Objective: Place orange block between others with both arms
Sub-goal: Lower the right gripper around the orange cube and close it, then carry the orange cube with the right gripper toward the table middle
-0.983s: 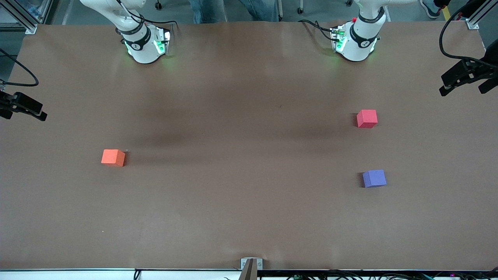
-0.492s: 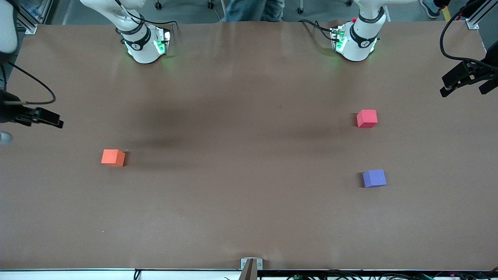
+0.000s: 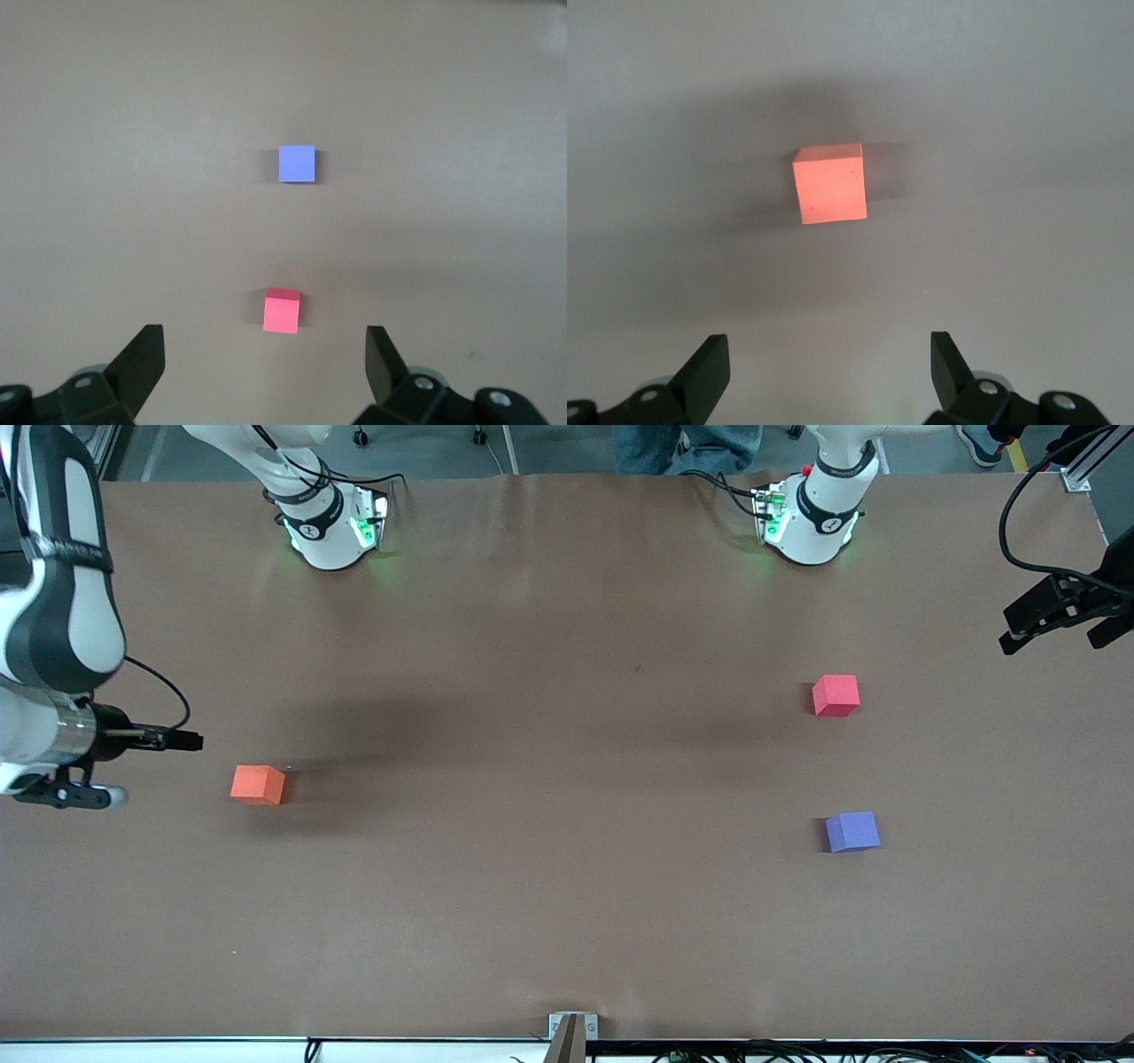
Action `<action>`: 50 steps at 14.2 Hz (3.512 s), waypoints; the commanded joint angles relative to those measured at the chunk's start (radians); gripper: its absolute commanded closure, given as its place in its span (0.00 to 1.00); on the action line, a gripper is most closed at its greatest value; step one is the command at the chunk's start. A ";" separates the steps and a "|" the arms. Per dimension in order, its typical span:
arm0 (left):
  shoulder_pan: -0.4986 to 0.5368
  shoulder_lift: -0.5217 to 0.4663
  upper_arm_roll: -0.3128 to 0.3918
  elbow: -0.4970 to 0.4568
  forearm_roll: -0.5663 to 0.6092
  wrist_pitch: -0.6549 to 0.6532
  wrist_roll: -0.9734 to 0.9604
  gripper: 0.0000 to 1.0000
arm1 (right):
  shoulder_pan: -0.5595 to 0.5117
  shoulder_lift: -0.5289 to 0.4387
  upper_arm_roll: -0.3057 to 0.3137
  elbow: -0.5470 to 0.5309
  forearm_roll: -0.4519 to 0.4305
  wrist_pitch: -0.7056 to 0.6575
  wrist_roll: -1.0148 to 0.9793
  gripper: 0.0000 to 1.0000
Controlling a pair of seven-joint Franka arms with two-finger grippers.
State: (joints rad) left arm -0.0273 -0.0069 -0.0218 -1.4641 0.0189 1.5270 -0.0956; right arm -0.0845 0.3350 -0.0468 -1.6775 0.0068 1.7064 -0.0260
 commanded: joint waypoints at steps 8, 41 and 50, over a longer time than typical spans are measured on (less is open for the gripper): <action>0.003 0.008 0.003 0.021 -0.004 0.007 0.004 0.00 | 0.008 0.211 0.013 -0.013 -0.002 0.153 -0.049 0.00; 0.001 -0.001 0.005 0.007 0.004 0.031 0.002 0.00 | 0.438 0.329 0.150 0.308 -0.008 0.278 -0.234 0.62; 0.001 -0.001 0.005 0.010 -0.005 0.031 0.002 0.00 | 0.705 0.484 0.140 0.465 -0.101 0.320 -0.652 0.62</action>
State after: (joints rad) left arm -0.0258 -0.0017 -0.0168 -1.4626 0.0188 1.5559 -0.0957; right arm 0.5561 0.7746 0.1062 -1.2897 -0.0223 2.0471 -0.6544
